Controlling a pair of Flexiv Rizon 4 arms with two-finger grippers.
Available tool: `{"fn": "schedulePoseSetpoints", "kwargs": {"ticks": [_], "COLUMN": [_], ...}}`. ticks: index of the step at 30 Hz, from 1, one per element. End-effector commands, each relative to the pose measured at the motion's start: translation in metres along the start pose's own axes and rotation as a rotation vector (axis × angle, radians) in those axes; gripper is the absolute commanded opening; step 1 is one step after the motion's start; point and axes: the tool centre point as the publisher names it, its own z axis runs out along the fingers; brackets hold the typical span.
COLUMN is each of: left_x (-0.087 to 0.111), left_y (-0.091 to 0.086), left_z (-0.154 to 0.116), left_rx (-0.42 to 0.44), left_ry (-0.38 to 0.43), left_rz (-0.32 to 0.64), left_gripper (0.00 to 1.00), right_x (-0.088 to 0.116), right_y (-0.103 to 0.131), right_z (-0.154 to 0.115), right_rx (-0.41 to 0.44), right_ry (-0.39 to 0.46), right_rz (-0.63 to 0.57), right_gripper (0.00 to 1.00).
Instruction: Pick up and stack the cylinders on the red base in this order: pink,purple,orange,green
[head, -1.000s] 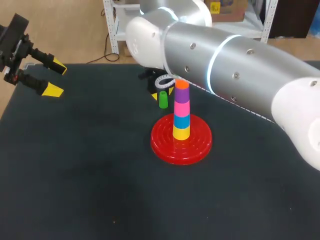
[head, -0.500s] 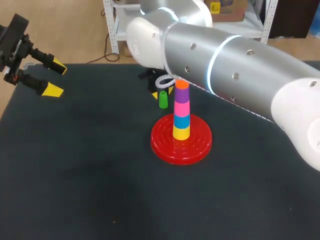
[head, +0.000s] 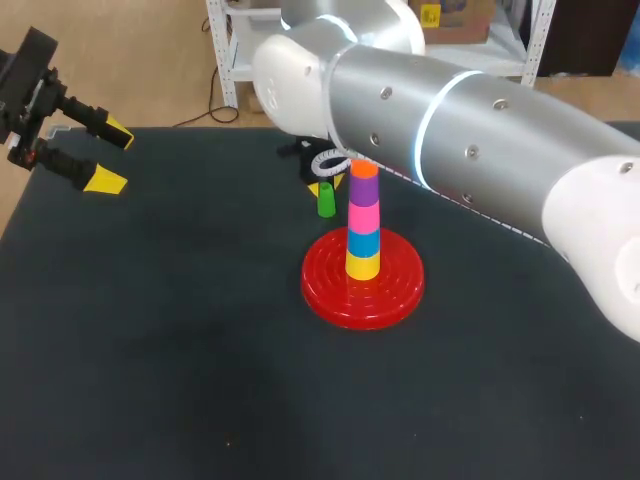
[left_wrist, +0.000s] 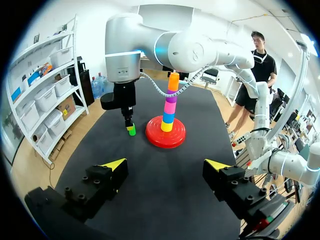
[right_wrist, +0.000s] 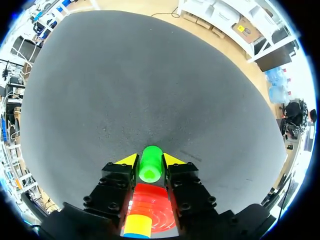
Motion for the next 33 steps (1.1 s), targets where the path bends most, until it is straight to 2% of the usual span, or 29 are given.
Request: {"fn": "schedulePoseSetpoints", "kwargs": {"ticks": [1,7,17,25,33], "left_x": [0.001,0.001,0.001,0.001,0.001], "left_y": [0.000,0.000,0.000,0.000,0.000], "left_z": [0.001,0.001,0.001,0.001,0.001], "left_rx": [-0.001,-0.001,-0.001,-0.001,-0.001], "left_ry": [-0.003,-0.003,-0.003,-0.003,-0.003], "left_rz": [0.003,0.003,0.003,0.003,0.003], "left_gripper": [1.00,1.00,1.00,1.00,1.00], "right_x": [-0.009,-0.012,-0.010,0.007,0.029], "right_y": [-0.001,0.003,0.012,0.018,0.021], "right_z": [-0.008,-0.037,-0.112,-0.167,-0.205], "right_rx": [0.001,-0.006,0.010,-0.013,-0.003], "right_ry": [0.453,0.446,0.408,0.358,0.323], "right_rz": [0.003,-0.006,-0.046,-0.101,-0.171], "right_gripper": [0.00,0.00,0.00,0.00,0.00]}}
